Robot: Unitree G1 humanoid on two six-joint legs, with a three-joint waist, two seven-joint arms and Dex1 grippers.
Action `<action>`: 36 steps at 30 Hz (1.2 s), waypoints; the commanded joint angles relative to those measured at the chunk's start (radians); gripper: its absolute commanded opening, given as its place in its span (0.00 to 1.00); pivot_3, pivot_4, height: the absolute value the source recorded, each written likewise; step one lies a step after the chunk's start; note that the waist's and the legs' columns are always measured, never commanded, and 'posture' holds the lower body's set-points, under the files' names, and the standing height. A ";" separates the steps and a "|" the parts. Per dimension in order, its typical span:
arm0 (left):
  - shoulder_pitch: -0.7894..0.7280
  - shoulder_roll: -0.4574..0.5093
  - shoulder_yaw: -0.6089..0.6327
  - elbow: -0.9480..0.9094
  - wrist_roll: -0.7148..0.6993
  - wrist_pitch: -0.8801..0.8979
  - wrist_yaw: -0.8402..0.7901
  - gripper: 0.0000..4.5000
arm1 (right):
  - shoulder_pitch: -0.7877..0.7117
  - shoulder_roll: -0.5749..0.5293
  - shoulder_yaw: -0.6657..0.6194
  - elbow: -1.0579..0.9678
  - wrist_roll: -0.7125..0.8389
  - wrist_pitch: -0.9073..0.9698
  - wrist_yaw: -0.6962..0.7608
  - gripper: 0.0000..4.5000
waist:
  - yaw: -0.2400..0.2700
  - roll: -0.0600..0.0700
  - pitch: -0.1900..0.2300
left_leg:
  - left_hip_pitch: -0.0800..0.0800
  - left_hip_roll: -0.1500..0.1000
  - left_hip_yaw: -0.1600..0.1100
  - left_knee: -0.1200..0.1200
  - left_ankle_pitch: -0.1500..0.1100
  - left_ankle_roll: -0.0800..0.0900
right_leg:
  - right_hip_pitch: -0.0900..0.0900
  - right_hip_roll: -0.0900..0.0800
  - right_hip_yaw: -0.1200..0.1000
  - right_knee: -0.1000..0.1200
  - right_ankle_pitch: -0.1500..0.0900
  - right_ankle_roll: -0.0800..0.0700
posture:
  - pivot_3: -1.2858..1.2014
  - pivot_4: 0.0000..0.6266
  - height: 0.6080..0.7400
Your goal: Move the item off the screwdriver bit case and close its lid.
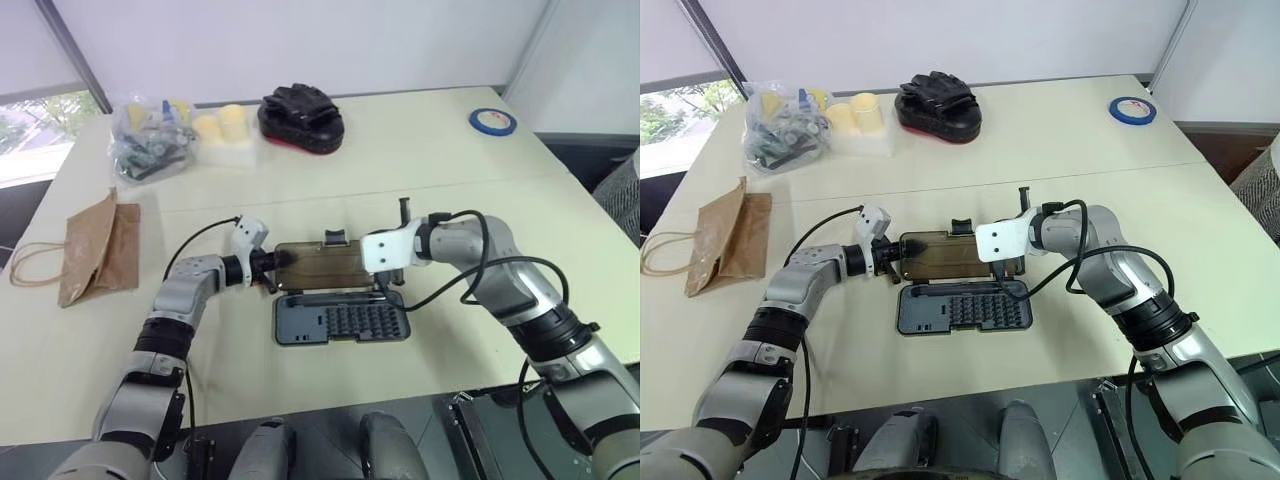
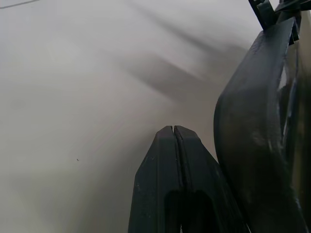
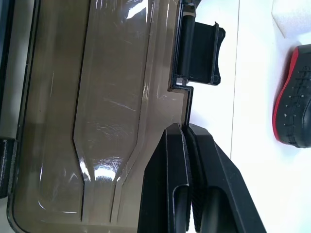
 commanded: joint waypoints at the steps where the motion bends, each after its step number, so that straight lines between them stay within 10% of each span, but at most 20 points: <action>1: -0.024 -0.003 0.002 -0.025 -0.002 -0.017 -0.018 0.00 | -0.002 -0.022 -0.040 -0.051 -0.001 0.010 0.007 0.21 | 0.000 0.000 0.000 | 0.000 0.000 0.000 0.000 0.000 0.000 | 0.000 0.000 0.000 0.000 0.000 0.000 | 0.52 0.24 1.00; 7: -0.028 -0.008 0.006 -0.031 -0.007 -0.015 -0.025 0.00 | -0.015 -0.047 -0.109 -0.163 0.073 0.223 0.129 0.87 | 0.001 0.000 0.000 | 0.000 0.000 0.000 0.000 0.000 0.000 | 0.000 0.000 0.000 0.000 0.000 0.000 | 0.52 0.24 1.00; 16: -0.035 0.006 0.022 -0.108 -0.050 0.032 -0.083 0.00 | -0.094 -0.168 -0.342 -0.367 0.324 0.720 0.272 0.87 | 0.004 0.000 0.000 | -0.002 0.000 -0.003 0.000 0.000 0.000 | 0.000 0.000 -0.001 0.000 0.000 0.000 | 0.52 0.24 1.00; 36: 0.152 0.274 -0.134 -0.484 -0.133 0.216 -0.388 0.00 | 0.023 -0.266 -0.429 -0.402 0.486 0.855 0.057 0.87 | 0.003 0.000 0.001 | -0.001 0.001 -0.002 0.000 0.000 0.001 | -0.001 0.000 0.000 0.000 0.000 0.000 | 0.52 0.24 1.00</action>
